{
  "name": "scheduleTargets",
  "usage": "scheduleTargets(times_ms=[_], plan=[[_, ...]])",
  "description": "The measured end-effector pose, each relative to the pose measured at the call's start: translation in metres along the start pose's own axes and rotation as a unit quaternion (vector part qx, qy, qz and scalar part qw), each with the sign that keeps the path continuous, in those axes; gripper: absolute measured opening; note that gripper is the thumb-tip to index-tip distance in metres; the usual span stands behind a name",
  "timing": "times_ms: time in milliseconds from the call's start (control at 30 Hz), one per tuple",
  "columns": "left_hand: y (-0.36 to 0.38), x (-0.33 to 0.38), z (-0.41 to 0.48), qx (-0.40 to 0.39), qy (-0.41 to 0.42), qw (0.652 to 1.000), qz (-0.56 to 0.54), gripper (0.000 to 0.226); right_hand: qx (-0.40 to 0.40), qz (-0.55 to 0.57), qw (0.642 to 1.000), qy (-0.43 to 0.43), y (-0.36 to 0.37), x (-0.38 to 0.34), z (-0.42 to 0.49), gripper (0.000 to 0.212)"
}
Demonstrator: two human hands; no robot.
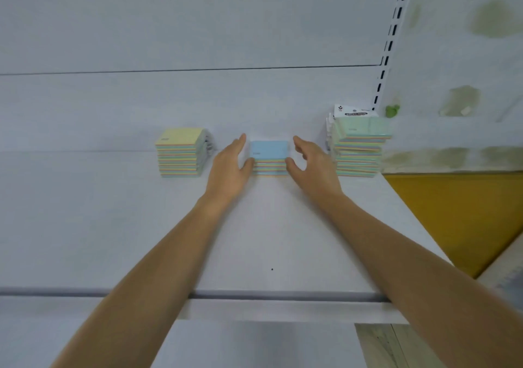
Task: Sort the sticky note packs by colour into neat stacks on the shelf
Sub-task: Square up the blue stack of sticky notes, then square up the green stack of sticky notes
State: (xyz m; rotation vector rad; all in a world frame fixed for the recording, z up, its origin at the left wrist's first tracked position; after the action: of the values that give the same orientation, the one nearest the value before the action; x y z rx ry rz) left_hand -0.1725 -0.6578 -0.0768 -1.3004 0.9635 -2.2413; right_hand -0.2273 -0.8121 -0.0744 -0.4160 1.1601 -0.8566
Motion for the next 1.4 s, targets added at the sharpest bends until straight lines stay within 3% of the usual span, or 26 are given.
scheduleTargets(times_ms=[133,267,433,533,700,967,1100,1300,1400], plan=[[-0.005,0.022,-0.005,0.029,0.083,0.996,0.009,0.05,0.092,-0.021,0.992,-0.084,-0.031,-0.018,-0.005,0.043],[0.001,0.048,0.003,-0.008,0.105,0.994,0.008,0.05,0.173,-0.032,0.981,-0.086,-0.085,-0.009,-0.011,0.04],[0.037,0.094,0.019,-0.127,0.057,0.989,-0.051,0.069,0.142,-0.014,0.988,0.062,-0.123,0.049,-0.021,0.054],[0.067,0.116,0.025,-0.17,0.05,0.982,-0.065,0.073,0.078,0.019,0.993,0.092,-0.12,0.066,-0.026,0.061],[0.092,0.137,0.031,-0.097,0.06,0.989,-0.098,0.047,0.035,0.077,0.992,0.098,-0.106,0.078,-0.022,0.053],[0.105,0.128,0.035,0.027,0.023,0.981,-0.192,0.036,0.049,0.135,0.986,0.085,-0.097,0.084,-0.019,0.047],[0.109,0.127,0.038,0.035,0.017,0.98,-0.195,0.035,0.072,0.148,0.983,0.087,-0.091,0.091,-0.017,0.048],[0.112,0.121,0.042,-0.012,0.042,0.975,-0.218,0.043,0.043,0.162,0.979,0.114,-0.095,0.104,-0.005,0.047],[0.113,0.115,0.046,0.001,0.056,0.977,-0.207,0.041,0.042,0.165,0.978,0.121,-0.1,0.108,-0.002,0.046]])
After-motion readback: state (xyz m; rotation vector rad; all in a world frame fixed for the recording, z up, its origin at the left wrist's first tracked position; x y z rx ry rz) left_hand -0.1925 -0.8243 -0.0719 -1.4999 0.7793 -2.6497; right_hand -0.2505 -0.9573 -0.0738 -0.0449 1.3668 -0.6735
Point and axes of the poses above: each hand's wrist, its own z-axis towards the middle knuckle, its own y-axis out of the palm, x = y × z, the point moved 4 cm from there along z, towards the middle knuckle, and after that the axes turned 9 degrees about -x, right-handed, at the moved point
